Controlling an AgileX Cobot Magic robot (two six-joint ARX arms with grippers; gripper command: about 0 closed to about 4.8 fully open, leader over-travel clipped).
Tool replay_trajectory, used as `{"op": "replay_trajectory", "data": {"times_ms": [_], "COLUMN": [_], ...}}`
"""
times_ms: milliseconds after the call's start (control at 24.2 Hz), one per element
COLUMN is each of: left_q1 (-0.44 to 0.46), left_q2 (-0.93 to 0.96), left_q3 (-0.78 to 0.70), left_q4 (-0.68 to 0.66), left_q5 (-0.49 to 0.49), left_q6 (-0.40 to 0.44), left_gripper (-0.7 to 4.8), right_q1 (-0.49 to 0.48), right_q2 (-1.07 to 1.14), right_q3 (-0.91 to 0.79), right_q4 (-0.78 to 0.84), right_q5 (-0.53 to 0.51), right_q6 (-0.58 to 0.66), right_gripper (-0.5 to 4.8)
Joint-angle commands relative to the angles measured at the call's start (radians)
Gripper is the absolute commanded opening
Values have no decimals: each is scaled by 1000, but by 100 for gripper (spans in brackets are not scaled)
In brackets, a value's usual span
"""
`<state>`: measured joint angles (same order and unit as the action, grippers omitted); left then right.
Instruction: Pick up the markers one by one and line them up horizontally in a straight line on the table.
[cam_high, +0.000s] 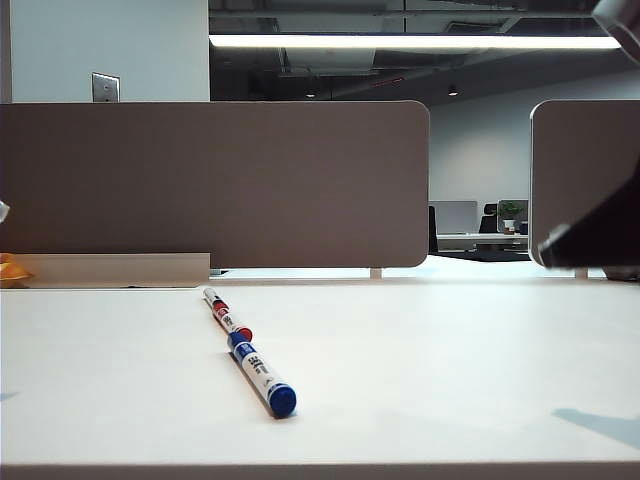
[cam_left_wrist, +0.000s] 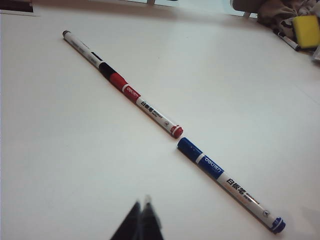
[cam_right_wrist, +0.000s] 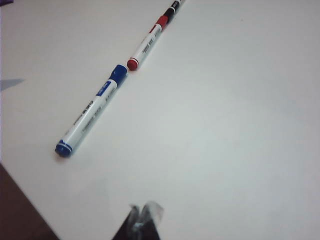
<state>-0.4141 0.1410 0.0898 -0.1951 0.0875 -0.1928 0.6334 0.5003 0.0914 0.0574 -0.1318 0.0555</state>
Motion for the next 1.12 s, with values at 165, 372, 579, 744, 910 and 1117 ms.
{"op": "replay_trajectory", "data": {"times_ms": [165, 372, 579, 744, 910, 1117], "left_q1": [1, 1, 1, 1, 1, 1], "left_q2": [0, 0, 0, 0, 0, 0], "left_q3": [-12, -13, -13, -13, -13, -13], "left_q4": [-9, -12, -13, -16, -16, 21], "left_q5": [6, 5, 2, -54, -99, -103], "left_q6": [66, 83, 92, 92, 91, 92], "left_gripper": [-5, -5, -5, -5, -5, -5], "right_q1": [0, -1, -1, 0, -1, -4], "right_q2": [-1, -1, -3, -3, -2, -3], "right_q3": [-55, -80, -90, -91, -90, -90], "right_q4": [14, -6, -25, -31, -10, 98], "right_q5": [0, 2, 2, -2, 6, 151], "right_q6": [31, 30, 30, 31, 29, 23], "right_gripper": [-1, -1, -2, -1, -1, -1]}}
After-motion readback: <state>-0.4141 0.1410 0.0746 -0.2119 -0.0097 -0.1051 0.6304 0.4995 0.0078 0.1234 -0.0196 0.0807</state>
